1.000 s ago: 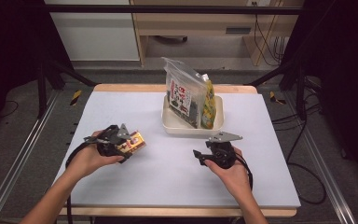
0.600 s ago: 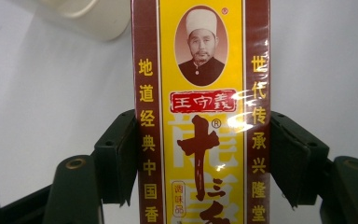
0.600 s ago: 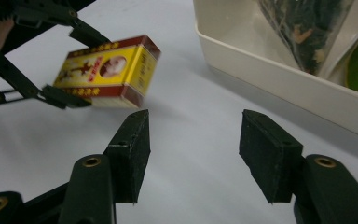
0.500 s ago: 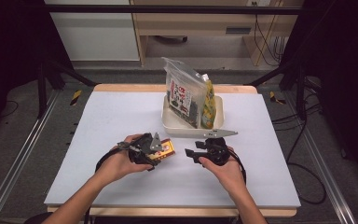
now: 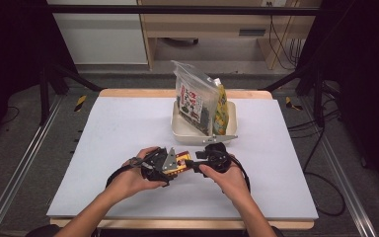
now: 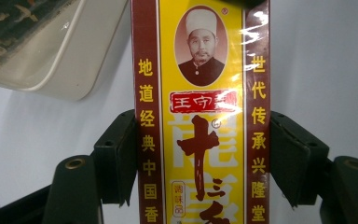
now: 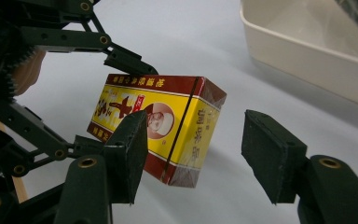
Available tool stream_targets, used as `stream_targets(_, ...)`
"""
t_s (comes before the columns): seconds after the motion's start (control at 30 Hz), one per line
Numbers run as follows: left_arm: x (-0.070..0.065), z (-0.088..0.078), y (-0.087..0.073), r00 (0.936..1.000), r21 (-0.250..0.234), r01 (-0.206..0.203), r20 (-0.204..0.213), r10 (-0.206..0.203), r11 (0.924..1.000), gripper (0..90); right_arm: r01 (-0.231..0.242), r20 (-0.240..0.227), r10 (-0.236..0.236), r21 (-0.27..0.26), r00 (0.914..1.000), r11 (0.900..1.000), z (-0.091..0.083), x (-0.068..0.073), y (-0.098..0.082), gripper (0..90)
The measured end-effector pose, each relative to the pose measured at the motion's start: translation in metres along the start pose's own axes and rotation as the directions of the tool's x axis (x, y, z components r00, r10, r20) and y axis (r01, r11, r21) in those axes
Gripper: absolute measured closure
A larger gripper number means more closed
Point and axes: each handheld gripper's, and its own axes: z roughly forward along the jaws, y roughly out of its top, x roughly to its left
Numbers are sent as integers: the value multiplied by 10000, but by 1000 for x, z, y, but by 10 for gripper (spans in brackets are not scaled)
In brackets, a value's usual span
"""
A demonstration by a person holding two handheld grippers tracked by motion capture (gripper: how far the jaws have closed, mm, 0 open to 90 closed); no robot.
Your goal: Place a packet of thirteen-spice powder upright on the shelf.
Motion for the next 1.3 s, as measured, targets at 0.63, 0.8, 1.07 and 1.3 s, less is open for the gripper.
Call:
stream_targets(0.63,-1,-6,4,9995,-623,-56,-321,36,9980,321,-1268,-1482,1296,284,9804,9915,16,-9,3,430)
stream_targets(0.8,2,-6,5,9993,-658,-83,-376,58,9978,320,-1364,-1578,1383,226,9777,9904,14,-9,5,489)
stream_targets(1.07,6,-3,7,9987,-804,-58,-501,18,9967,321,-2204,-2201,2129,-97,9520,9754,5,-16,11,645)
stream_targets(1.3,7,-3,10,9980,-823,-172,-626,121,9965,322,-2143,-2046,2093,-21,9562,9768,1,-16,14,642)
